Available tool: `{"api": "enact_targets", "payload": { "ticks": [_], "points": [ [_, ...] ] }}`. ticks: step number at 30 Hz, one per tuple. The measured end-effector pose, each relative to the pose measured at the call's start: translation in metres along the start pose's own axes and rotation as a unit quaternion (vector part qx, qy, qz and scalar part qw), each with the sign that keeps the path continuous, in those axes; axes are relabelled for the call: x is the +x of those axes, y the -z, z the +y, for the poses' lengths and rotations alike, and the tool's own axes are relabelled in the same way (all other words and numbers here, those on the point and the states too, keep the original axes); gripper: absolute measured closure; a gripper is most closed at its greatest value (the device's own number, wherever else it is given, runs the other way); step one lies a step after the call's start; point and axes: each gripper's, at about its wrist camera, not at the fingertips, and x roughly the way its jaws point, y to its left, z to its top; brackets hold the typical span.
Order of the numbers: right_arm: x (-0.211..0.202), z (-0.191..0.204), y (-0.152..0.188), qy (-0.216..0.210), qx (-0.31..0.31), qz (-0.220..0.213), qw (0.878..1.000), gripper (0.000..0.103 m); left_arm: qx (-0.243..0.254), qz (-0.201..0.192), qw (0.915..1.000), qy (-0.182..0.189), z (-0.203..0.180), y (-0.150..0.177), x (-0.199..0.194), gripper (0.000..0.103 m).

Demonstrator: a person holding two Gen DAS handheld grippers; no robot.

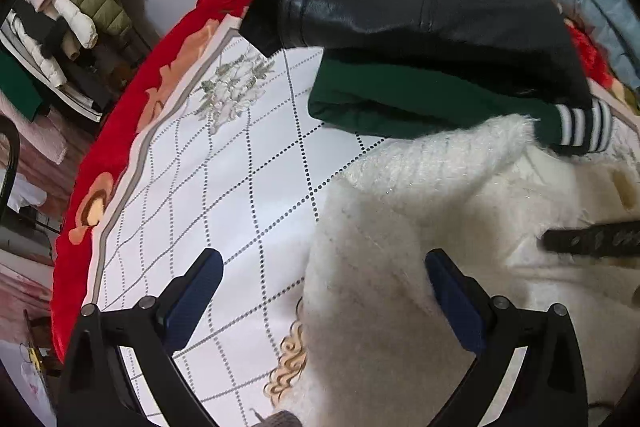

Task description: Fold large clothes

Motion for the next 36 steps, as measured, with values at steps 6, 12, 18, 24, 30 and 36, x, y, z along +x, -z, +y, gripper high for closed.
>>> {"api": "enact_targets", "payload": {
  "ticks": [6,12,18,24,30,36],
  "points": [
    [-0.119,-0.08,0.085,-0.011,0.083,-0.082,0.993,0.038,0.002,0.004,0.9998,-0.017,0.024,0.056,-0.041,0.0],
    [-0.146,-0.174,0.222,0.117,0.187,-0.04,0.975,0.036,0.008,0.1,0.9936,-0.051,0.031,0.154,-0.028,0.0],
    [-0.091,-0.245,0.3,0.097,0.238,0.018,0.966,0.049,0.018,0.121,0.9878,-0.096,0.022,0.201,0.005,0.0],
    [-0.081,-0.249,0.33,0.004,0.29,0.004,0.957,0.094,0.04,0.097,0.9908,-0.085,0.029,0.196,0.01,0.0],
    [-0.097,-0.27,0.338,0.07,0.307,0.028,0.949,0.092,0.075,0.1,0.9903,-0.06,0.032,0.191,0.014,0.0],
    [-0.148,-0.225,0.281,0.169,0.163,-0.032,0.972,0.038,0.058,0.095,0.9926,-0.047,0.031,0.184,0.002,0.0]
  ]
}}
